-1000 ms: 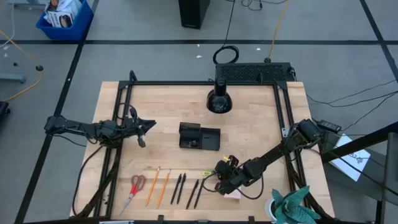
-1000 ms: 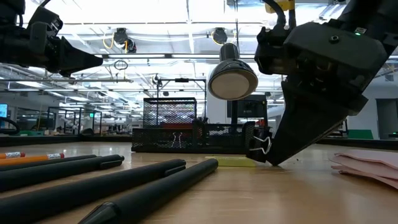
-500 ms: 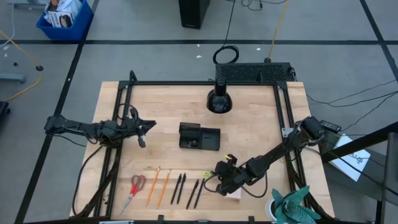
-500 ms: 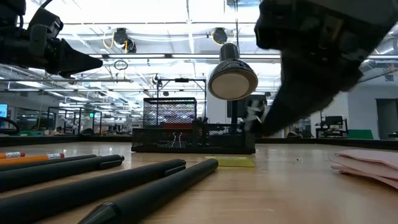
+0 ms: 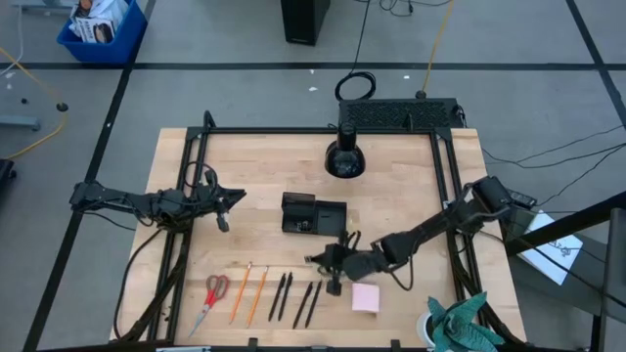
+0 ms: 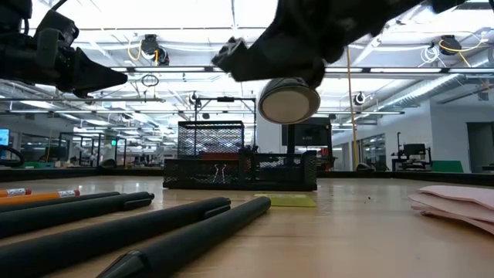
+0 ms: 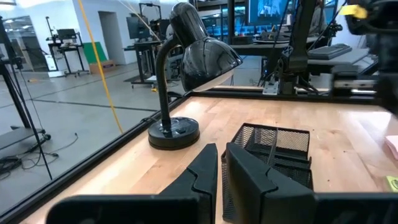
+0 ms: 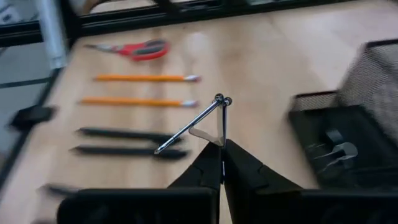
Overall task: Pick and place office supplies into organizer
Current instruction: Put the binder clip into the desk organizer
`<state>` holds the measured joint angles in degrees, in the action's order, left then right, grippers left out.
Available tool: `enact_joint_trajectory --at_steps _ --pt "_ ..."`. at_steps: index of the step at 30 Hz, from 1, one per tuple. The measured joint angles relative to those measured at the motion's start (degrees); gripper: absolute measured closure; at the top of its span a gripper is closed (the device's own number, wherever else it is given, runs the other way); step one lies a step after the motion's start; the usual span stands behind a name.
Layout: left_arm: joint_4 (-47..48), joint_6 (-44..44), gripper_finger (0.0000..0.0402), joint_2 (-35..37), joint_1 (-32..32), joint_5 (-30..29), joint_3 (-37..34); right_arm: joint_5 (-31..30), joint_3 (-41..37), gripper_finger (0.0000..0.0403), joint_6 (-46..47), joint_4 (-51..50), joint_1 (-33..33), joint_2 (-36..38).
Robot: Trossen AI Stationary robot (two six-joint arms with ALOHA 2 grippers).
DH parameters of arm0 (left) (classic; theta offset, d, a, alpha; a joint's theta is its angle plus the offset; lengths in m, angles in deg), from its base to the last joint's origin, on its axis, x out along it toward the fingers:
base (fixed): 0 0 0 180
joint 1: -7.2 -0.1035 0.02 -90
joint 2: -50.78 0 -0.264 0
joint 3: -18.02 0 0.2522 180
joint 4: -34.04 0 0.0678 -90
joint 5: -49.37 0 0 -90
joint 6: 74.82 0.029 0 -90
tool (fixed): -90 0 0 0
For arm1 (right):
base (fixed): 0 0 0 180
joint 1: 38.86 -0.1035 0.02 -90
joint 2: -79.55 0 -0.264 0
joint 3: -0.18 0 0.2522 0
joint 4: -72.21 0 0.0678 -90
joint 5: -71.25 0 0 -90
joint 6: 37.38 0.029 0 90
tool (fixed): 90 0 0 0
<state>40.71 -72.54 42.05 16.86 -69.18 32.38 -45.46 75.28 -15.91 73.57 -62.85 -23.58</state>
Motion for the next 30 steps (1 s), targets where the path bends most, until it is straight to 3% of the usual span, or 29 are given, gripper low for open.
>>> enact_joint_trajectory --at_steps 18,30 --pt "-0.38 0.14 0.036 0.0 0.0 -0.04 0.01 16.3 7.8 0.0403 -11.89 -2.28 15.21 -8.08" --pt "-0.43 3.17 0.036 -0.02 -0.05 -0.55 0.0 16.37 8.24 0.0403 -13.11 -4.68 20.4 -12.39"
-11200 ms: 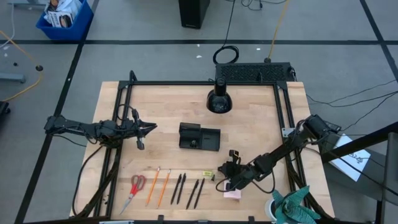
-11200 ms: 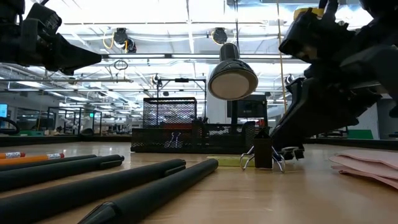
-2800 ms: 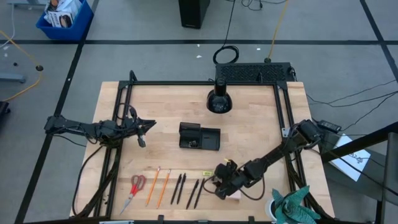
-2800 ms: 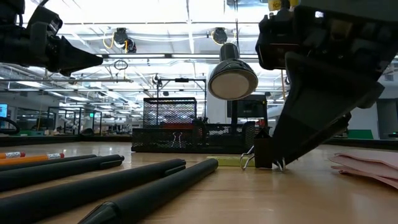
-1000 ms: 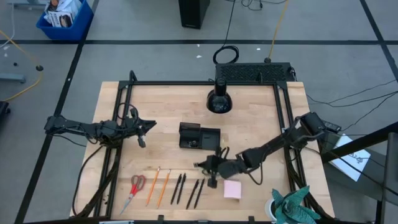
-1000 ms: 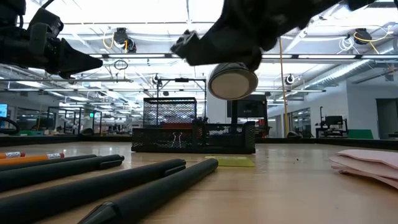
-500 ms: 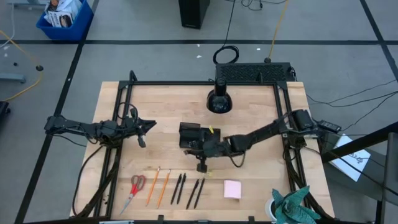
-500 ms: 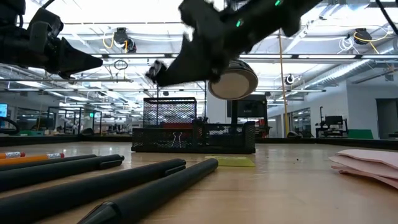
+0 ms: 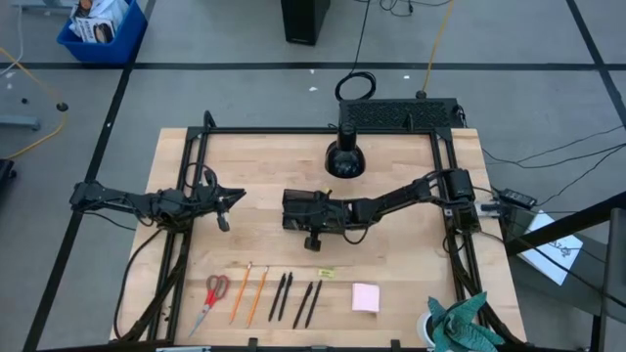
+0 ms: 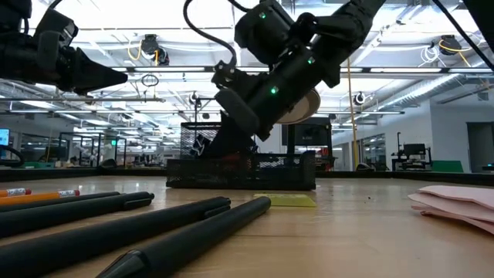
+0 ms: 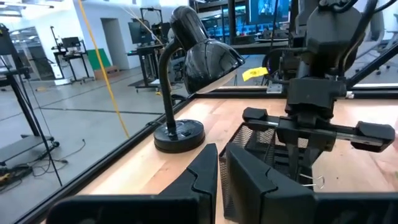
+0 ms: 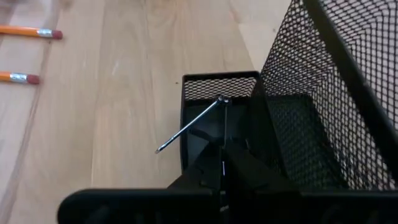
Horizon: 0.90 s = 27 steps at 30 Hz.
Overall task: Pick and place office supplies into organizer
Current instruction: Put the binder clip into the desk organizer, then adjust the desk organizer on the table
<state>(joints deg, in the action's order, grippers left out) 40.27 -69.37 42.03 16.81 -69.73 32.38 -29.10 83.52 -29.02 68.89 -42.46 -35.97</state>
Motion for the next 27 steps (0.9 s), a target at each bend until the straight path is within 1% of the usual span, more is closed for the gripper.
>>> enact_joint_trajectory --at_steps 3,9,21,23,27 --pt "-0.02 0.24 0.036 0.01 0.0 -0.1 0.0 -1.34 0.07 0.0403 -0.09 1.05 0.22 -0.94" --pt "0.0 0.26 0.036 0.02 0.0 -0.11 0.0 -1.6 0.07 0.0398 -0.78 0.95 0.24 -0.87" --pt "0.0 0.07 0.036 0.02 0.02 -0.09 0.0 -4.67 0.0 0.0317 -1.05 1.35 -0.37 -0.9" --pt "0.0 0.07 0.036 0.02 0.0 -0.07 0.0 -5.93 -0.02 0.0308 -0.46 1.31 -0.37 -0.9" --pt "0.0 0.07 0.036 0.02 0.01 -0.07 0.0 -6.21 -0.04 0.0301 -0.46 1.79 -0.61 -0.9"
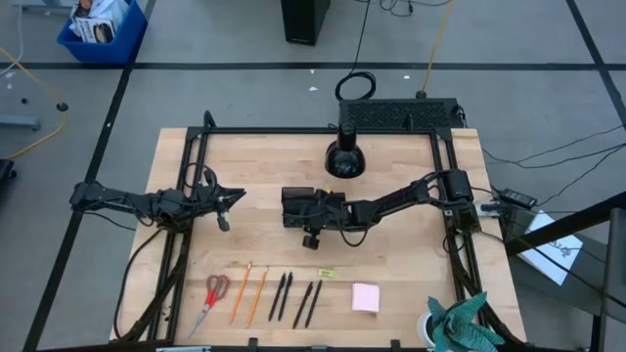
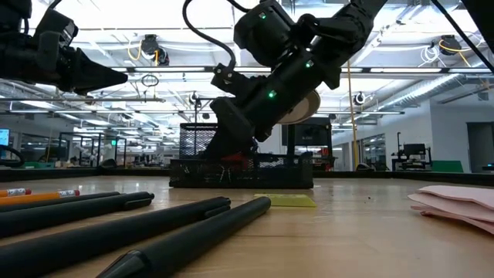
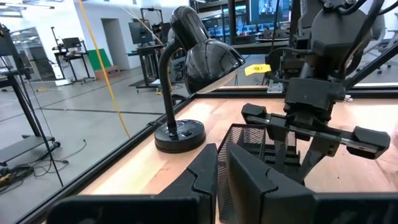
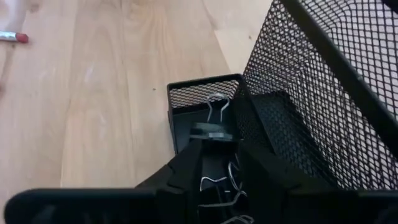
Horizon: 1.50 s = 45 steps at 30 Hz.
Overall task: Pick and place office supplies into organizer
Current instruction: Adjust the desk organizer on the table
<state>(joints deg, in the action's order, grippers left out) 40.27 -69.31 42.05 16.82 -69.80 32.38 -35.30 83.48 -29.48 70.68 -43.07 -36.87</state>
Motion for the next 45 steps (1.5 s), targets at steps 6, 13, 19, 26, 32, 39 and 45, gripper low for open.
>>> enact_joint_trajectory --at_steps 6,13,19,26,32,39,45 --pt "0.04 0.17 0.036 0.0 0.0 0.02 0.0 0.0 -0.07 0.0301 -1.52 0.16 -1.93 2.42" --pt "0.37 0.0 0.036 0.0 0.01 0.04 0.0 -12.2 -0.04 0.0303 -10.21 -3.07 -6.43 8.37" --pt "0.37 -2.31 0.036 0.0 -0.01 0.17 0.0 -29.45 -0.04 0.033 -15.23 -11.41 -9.41 12.56" --pt "0.45 -3.26 0.036 0.0 -0.01 0.7 0.0 -32.96 -2.98 0.0389 -5.3 -29.94 -7.74 18.18" --pt "0.46 -3.23 0.036 0.0 0.0 0.7 0.0 -22.34 -9.01 0.04 -3.3 -27.0 -1.46 23.82" --pt "0.46 -3.23 0.036 -0.02 -0.01 0.7 0.0 -16.35 -12.33 0.0402 -3.98 -25.03 3.48 22.9" --pt "0.44 -3.21 0.036 0.0 -0.01 0.7 0.0 -14.64 -13.85 0.0402 -4.12 -22.74 5.28 20.98"
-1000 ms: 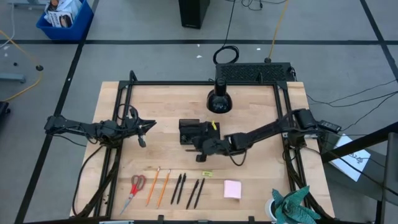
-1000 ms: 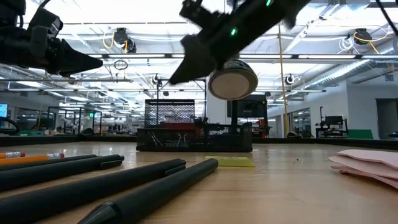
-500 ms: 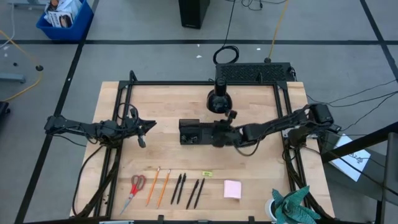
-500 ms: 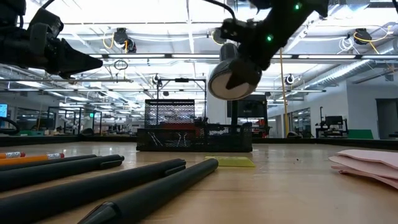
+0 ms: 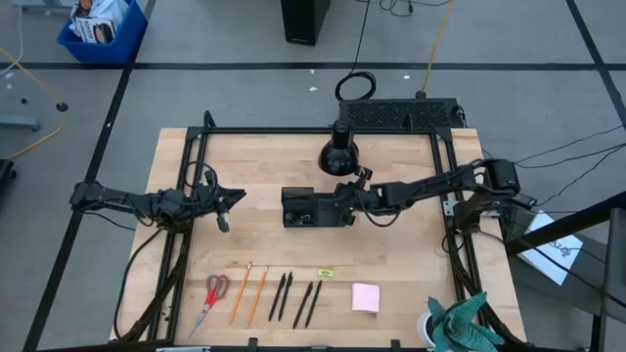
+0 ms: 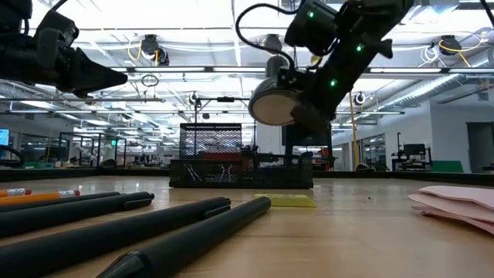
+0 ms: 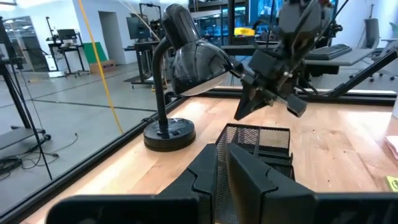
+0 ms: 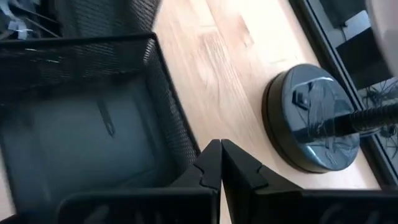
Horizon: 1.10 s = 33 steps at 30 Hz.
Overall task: Pick and place office supplies into organizer
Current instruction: Adjust the desk organizer on the table
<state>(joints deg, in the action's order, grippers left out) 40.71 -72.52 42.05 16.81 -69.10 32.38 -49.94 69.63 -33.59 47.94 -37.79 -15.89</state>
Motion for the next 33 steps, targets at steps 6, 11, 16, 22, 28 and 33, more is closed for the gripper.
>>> enact_joint_trajectory --at_steps 6,11,16,22,28,33 --pt "0.02 0.72 0.036 -0.02 0.0 -0.02 0.0 1.95 -0.25 0.0403 0.05 0.26 0.71 -1.18" --pt "0.04 1.65 0.036 -0.01 0.0 -0.02 0.0 3.62 -0.2 0.0403 0.69 0.89 0.57 -2.22" --pt "0.07 1.57 0.036 0.0 0.02 -0.02 0.0 3.16 -0.07 0.0403 2.44 1.02 -0.6 -3.27" --pt "0.04 1.44 0.036 0.0 0.0 -0.02 0.0 3.37 -0.07 0.0403 4.27 0.86 -2.47 -3.41" --pt "0.04 1.37 0.036 0.0 0.01 -0.02 0.0 3.62 -0.07 0.0403 5.15 0.77 -3.88 -3.45" --pt "0.04 1.22 0.036 -0.02 0.02 0.0 0.0 -0.72 -0.2 0.0403 4.73 0.56 -4.61 -3.66"
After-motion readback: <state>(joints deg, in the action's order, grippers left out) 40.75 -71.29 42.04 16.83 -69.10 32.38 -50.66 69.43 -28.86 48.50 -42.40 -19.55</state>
